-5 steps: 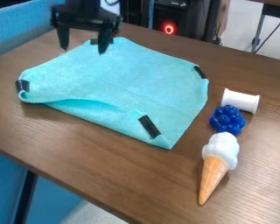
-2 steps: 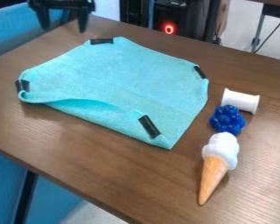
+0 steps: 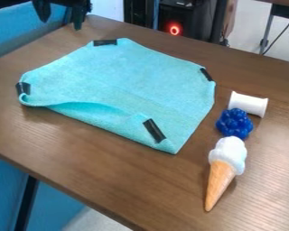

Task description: Fold the cloth from top left to bottom right

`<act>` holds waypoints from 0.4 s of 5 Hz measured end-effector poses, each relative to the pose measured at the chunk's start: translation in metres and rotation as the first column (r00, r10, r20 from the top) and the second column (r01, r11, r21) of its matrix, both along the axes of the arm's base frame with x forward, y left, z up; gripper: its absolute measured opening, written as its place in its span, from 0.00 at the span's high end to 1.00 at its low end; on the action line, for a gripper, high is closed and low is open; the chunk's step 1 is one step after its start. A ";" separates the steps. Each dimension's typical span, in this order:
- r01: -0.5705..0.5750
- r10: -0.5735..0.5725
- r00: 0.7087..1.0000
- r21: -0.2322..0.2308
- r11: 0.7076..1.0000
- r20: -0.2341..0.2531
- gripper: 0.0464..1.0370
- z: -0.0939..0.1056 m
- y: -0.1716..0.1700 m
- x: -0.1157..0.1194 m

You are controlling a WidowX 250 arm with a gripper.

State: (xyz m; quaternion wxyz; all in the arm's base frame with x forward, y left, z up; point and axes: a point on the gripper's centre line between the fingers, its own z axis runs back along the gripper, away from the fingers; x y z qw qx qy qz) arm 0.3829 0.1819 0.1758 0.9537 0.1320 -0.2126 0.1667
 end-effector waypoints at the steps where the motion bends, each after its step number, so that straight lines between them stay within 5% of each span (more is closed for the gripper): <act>1: 0.244 -0.244 0.969 -0.001 0.970 0.044 0.04 0.012 0.013 0.012; 2: 0.448 -0.445 0.893 -0.032 0.894 0.061 0.04 0.002 0.024 0.025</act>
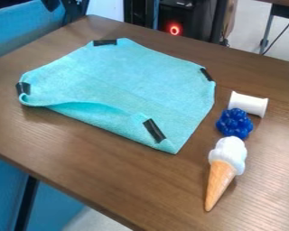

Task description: Fold the cloth from top left to bottom right

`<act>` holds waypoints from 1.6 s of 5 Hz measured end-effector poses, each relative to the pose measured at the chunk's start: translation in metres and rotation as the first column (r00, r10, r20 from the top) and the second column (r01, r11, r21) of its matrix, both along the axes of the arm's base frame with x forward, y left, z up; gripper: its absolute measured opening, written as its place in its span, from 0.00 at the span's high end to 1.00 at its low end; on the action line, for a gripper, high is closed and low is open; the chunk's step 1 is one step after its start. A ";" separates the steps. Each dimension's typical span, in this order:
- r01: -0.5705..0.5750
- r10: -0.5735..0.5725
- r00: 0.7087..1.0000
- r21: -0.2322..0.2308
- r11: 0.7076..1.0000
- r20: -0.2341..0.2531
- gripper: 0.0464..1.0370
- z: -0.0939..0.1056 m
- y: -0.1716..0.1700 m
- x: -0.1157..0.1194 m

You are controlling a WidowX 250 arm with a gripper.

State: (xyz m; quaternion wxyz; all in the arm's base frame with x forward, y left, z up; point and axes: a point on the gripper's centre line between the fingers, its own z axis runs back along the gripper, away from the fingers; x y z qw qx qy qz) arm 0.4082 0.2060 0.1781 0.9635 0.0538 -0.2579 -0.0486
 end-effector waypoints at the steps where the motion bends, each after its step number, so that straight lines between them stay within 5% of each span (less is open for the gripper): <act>1: 0.096 -0.096 0.995 -0.019 0.995 0.002 0.04 0.002 0.003 0.012; 3: 0.123 -0.124 0.992 0.031 0.992 0.019 0.04 -0.017 0.011 0.028; 5: 0.144 -0.145 0.989 0.017 0.989 0.039 0.04 -0.044 0.013 0.050; 8: 0.134 -0.135 0.990 0.022 0.991 0.045 0.04 -0.057 0.000 0.072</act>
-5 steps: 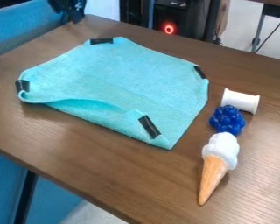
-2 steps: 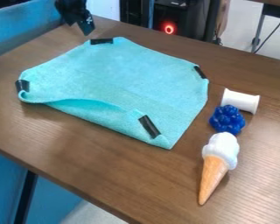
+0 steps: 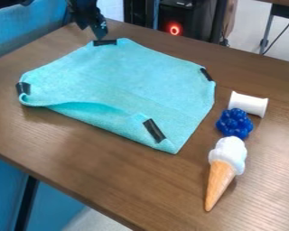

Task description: Fold the cloth from top left to bottom right

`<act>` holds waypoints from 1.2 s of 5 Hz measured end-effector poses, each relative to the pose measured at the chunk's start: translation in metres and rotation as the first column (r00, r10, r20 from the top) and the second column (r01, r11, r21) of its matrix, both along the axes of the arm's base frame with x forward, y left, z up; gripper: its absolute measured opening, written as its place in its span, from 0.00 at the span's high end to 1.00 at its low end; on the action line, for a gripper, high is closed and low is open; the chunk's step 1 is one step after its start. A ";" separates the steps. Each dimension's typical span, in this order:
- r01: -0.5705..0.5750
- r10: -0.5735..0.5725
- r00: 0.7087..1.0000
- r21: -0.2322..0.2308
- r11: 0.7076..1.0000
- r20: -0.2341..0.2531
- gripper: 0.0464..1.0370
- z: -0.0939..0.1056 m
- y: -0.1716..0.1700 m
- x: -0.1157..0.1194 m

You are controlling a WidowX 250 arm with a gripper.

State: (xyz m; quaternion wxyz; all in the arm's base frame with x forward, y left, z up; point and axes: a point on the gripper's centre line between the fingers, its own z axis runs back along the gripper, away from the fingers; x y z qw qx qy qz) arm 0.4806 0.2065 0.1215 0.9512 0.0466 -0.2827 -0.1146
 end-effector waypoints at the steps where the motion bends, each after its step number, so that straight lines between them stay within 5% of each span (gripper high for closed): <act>1: 0.010 -0.010 1.000 -0.005 1.000 0.014 0.04 0.000 -0.006 0.004; 2: 0.002 -0.002 1.000 0.006 1.000 0.018 0.04 0.000 -0.007 0.007; 3: 0.009 -0.008 1.000 0.014 1.000 -0.027 0.09 -0.024 -0.013 0.011; 5: -0.011 0.012 0.999 0.005 1.000 -0.048 0.67 -0.029 -0.015 0.008; 6: -0.011 0.011 0.999 -0.014 1.000 -0.039 0.86 -0.030 -0.018 0.006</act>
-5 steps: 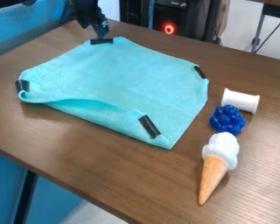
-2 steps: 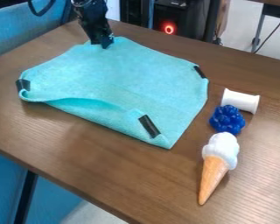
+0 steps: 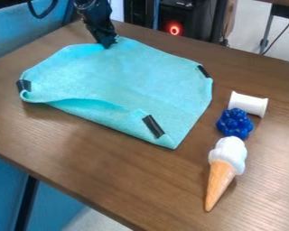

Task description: Fold the cloth from top left to bottom right

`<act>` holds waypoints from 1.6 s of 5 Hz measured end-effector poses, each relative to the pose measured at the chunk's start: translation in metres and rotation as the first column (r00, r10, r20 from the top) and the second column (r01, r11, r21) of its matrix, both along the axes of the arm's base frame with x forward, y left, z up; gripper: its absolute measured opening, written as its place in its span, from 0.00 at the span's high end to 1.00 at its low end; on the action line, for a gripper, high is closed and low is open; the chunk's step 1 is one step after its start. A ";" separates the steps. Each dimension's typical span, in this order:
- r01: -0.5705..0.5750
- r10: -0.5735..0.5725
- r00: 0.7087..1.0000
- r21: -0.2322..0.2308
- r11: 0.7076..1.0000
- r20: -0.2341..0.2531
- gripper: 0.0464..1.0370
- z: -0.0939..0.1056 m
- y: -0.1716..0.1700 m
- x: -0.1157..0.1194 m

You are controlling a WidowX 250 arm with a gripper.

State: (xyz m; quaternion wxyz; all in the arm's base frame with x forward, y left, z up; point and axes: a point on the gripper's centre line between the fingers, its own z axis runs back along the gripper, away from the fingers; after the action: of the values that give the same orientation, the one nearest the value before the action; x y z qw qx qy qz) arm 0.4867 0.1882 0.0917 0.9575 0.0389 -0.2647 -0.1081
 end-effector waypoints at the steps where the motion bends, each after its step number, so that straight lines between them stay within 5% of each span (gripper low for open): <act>1: 0.020 -0.020 1.000 -0.044 0.999 0.010 0.97 0.004 -0.005 -0.009; 2: 0.064 -0.057 0.994 -0.073 0.995 0.088 0.99 0.032 -0.017 -0.023; 3: 0.133 -0.133 0.974 0.010 0.991 0.182 0.99 0.065 -0.044 -0.047; 5: 0.311 -0.329 0.922 0.112 0.944 0.206 0.99 0.064 -0.126 -0.099; 8: 0.464 -0.485 0.845 0.141 0.874 0.226 0.97 0.065 -0.197 -0.182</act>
State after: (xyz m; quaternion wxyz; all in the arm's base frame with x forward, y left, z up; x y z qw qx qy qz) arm 0.3051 -0.0083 0.1566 0.8565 0.0245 -0.3820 -0.3464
